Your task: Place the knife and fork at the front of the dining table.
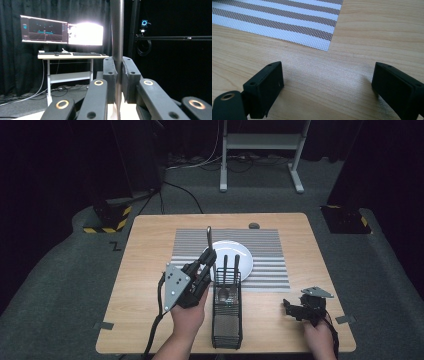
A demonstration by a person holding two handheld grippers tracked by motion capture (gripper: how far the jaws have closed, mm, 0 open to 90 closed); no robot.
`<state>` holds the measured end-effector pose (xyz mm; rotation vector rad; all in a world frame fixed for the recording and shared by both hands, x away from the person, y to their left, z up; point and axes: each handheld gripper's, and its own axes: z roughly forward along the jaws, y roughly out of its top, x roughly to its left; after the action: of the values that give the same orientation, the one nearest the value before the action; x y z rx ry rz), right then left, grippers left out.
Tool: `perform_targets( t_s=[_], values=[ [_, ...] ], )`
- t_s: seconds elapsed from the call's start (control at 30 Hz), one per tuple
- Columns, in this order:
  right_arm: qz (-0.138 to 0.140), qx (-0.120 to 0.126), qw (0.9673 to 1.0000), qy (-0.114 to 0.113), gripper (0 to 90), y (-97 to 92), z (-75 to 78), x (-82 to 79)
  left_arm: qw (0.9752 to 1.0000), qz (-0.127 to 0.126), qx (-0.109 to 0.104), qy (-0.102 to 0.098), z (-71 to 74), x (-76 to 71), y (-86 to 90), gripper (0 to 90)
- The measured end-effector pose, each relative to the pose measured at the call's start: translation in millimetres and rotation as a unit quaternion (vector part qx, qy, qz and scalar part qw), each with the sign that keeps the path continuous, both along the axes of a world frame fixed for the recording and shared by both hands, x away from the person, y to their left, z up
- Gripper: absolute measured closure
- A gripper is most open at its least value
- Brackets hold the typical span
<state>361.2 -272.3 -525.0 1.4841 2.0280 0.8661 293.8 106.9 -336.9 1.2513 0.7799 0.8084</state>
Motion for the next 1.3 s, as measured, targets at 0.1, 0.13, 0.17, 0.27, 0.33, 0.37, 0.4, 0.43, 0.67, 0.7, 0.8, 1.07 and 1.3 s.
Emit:
perform_targets(
  t_s=[0.1, 0.13, 0.17, 0.27, 0.33, 0.37, 0.4, 0.43, 0.67, 0.7, 0.8, 1.07, 1.3],
  values=[
    [0.0, 0.0, 1.0, 0.0, 10.1, 0.0, 0.0, 0.0, 1.0, 0.005, 0.003, 0.001, -2.1, 0.6, 4.4, 82.4],
    [0.0, 0.0, 1.0, 0.0, 10.1, 0.0, 0.0, 0.0, 1.0, 0.009, 0.004, 0.001, -3.3, 0.9, 6.8, 82.5],
    [0.0, 0.0, 1.0, 0.0, 10.1, 0.0, 0.0, 0.0, 0.9999, 0.015, 0.006, 0.004, -5.8, 2.2, 12.5, 82.5],
    [0.0, 0.0, 1.0, 0.0, 10.1, 0.0, 0.0, 0.0, 0.9997, 0.022, 0.008, 0.01, -9.8, 4.0, 21.8, 82.5],
    [0.0, 0.0, 1.0, 0.0, 10.1, 0.0, 0.0, 0.0, 0.9996, 0.024, 0.008, 0.012, -11.2, 4.4, 24.8, 82.5],
    [-0.001, 0.001, 1.0, 0.0, 10.1, 0.1, 0.0, -0.1, 0.9995, 0.027, 0.008, 0.014, -12.8, 4.7, 27.7, 82.5],
    [0.0, 0.0, 1.0, 0.0, 10.1, 0.0, 0.0, 0.0, 0.9993, 0.031, 0.01, 0.016, -14.3, 5.1, 31.1, 82.5],
    [-0.001, 0.0, 1.0, 0.0, 10.1, 0.1, 0.0, -0.1, 0.9992, 0.034, 0.008, 0.019, -16.0, 5.7, 34.0, 82.5],
    [0.0, 0.0, 1.0, 0.0, 10.1, 0.1, 0.0, 0.0, 0.9975, 0.061, 0.012, 0.033, -29.9, 11.2, 51.2, 82.5],
    [0.0, 0.0, 1.0, 0.0, 10.1, 0.1, 0.0, 0.0, 0.997, 0.069, 0.013, 0.032, -32.3, 12.1, 52.2, 82.5],
    [0.0, 0.0, 1.0, -0.001, 10.1, 0.1, 0.0, 0.0, 0.9963, 0.072, 0.018, 0.044, -37.9, 16.9, 57.4, 82.5],
    [0.0, 0.0, 1.0, 0.0, 10.1, 0.1, 0.0, 0.0, 0.9937, 0.085, 0.028, 0.068, -54.5, 34.7, 67.4, 82.5],
    [0.0, 0.0, 1.0, -0.001, 10.1, 0.1, 0.0, 0.0, 0.9919, 0.089, 0.026, 0.086, -67.1, 51.4, 71.7, 82.5]
  ],
)
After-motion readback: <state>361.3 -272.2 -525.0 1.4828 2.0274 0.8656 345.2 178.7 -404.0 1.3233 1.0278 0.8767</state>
